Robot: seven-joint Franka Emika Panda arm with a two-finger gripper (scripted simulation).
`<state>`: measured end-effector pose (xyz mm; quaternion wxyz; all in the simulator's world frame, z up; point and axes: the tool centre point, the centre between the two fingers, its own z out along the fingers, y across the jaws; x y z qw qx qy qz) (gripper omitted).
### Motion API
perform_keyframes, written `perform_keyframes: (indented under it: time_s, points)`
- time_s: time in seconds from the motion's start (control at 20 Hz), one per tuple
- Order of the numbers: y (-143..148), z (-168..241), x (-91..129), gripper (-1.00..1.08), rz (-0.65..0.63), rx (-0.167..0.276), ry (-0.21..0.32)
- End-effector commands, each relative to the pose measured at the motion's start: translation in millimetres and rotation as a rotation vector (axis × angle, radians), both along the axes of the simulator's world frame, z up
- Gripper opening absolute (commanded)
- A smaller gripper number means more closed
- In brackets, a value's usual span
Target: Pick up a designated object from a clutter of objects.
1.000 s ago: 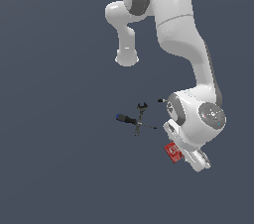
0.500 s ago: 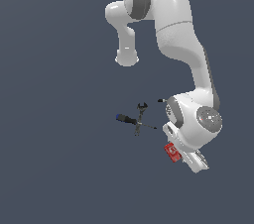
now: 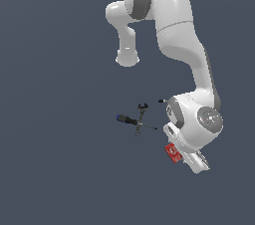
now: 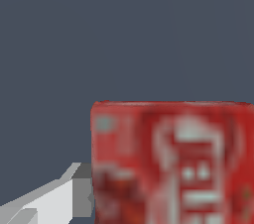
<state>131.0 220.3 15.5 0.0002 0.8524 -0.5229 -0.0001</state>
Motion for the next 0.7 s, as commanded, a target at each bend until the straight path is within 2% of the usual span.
perform_keyframes:
  time_s: [0.0,0.35,0.65]
  points:
    - [-1.3,1.7,0.0,-1.0,0.0,0.0,0.0]
    - [-16.4,20.3,-2.8,-1.0,0.0,0.0,0.0]
    - [-44.3,54.5,-7.7,-1.0,0.0,0.0,0.0]
